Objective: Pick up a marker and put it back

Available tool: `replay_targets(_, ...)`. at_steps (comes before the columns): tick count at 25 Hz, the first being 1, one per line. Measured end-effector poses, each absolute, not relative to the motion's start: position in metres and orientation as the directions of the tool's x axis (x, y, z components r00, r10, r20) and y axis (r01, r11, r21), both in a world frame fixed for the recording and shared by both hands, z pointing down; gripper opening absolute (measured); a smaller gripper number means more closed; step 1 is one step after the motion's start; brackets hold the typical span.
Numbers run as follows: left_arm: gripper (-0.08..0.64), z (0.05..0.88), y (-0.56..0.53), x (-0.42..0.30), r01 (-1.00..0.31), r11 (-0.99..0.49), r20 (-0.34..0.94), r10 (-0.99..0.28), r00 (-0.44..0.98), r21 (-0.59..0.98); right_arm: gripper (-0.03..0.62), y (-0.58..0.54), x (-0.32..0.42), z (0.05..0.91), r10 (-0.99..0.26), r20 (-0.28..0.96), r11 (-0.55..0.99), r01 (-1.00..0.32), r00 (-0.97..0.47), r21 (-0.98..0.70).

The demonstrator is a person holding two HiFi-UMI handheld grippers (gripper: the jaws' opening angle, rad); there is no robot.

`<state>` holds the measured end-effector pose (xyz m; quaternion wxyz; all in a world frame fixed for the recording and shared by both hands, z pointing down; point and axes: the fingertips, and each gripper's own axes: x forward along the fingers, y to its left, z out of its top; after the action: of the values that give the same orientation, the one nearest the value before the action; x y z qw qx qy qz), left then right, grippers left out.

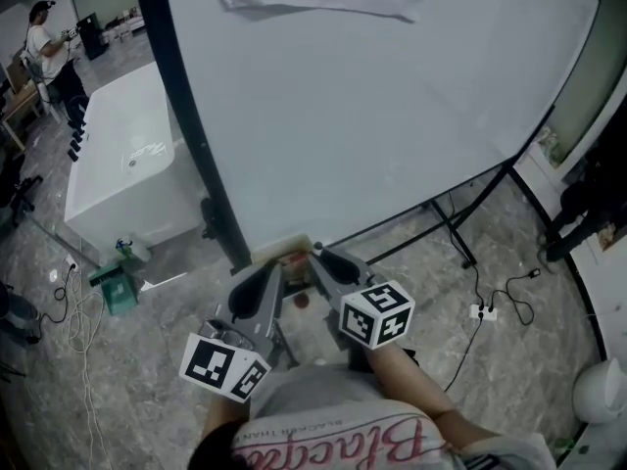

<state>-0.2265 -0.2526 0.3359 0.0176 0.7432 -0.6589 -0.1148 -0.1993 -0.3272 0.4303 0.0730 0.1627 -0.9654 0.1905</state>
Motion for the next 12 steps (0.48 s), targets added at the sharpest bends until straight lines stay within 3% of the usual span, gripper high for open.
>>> replay_targets(5,-0.002,0.341,-0.249,-0.224,-0.973,-0.131,-0.137,-0.985,0.106,0.19,0.069,-0.342,-0.197,0.436,-0.309,0.206,0.836,-0.369,-0.928,-0.406)
replay_targets(9,-0.002,0.339,-0.246,-0.223,-0.971,-0.131,-0.145,-0.984,0.103,0.202,0.075,-0.342,-0.201,0.438,-0.328,0.222,0.882,-0.382,-0.918,-0.278)
replay_targets(11,-0.002,0.34,-0.244,-0.224,-0.971,-0.123,-0.145,-0.985,0.094,0.206,0.095,-0.339,-0.202,0.437,-0.322,0.221,0.897,-0.371,-0.921,-0.239)
replay_targets(12,-0.002,0.341,-0.243,-0.225,-0.971,-0.118,-0.144,-0.986,0.089,0.208,0.136,-0.338,-0.202,0.435,-0.317,0.207,0.901,-0.362,-0.926,-0.239)
